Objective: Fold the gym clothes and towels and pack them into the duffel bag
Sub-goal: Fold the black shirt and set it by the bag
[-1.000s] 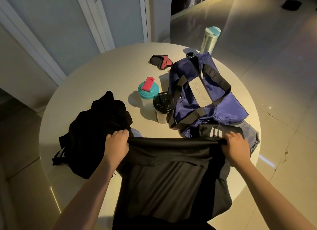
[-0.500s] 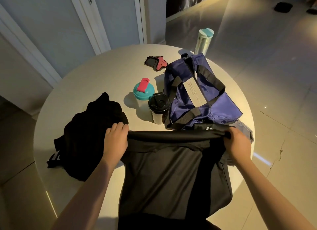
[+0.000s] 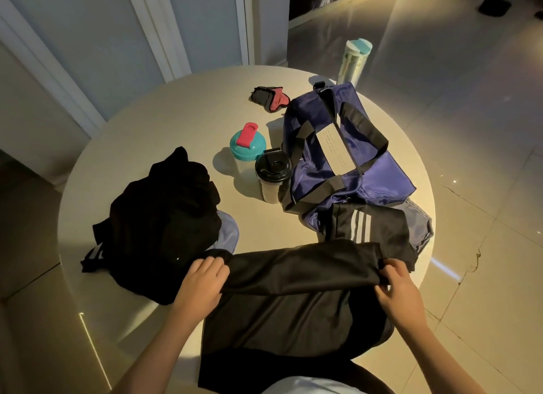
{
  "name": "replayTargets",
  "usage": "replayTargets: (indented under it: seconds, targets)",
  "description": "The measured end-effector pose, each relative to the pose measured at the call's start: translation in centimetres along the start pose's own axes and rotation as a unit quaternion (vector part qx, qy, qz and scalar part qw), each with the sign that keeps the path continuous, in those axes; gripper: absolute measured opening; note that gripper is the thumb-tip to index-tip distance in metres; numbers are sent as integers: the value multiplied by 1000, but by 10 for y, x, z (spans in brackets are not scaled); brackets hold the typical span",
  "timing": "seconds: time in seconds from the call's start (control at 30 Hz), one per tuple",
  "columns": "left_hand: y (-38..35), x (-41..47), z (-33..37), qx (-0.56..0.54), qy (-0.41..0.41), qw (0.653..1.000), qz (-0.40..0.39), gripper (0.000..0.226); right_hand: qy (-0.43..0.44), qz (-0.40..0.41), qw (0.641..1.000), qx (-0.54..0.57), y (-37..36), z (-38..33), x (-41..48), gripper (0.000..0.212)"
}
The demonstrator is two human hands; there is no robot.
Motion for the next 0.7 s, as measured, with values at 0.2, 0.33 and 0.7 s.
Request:
replayTargets:
  seconds: [0.2, 0.33, 0.7]
  targets:
    - [-40, -24, 0, -21, -5, 997, -78, 40, -5, -39, 987, -153, -21, 12, -11, 17]
    - [-34, -13, -2, -14, 40, 997, -58, 44, -13, -45, 976, -215, -22, 10, -8, 28]
    - [-15, 39, -18, 34, 103, 982, -156, 48, -11, -39, 985, -166, -14, -9, 25, 31]
Point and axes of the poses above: each hand's wrist, its own x-axis towards the middle knuckle, its own y-axis out of the back of the hand, z = x × y, the point moved 4 cm from there along x, towards the middle knuckle, and after that the axes turned 13 degrees about -y, right-handed, at the moved point
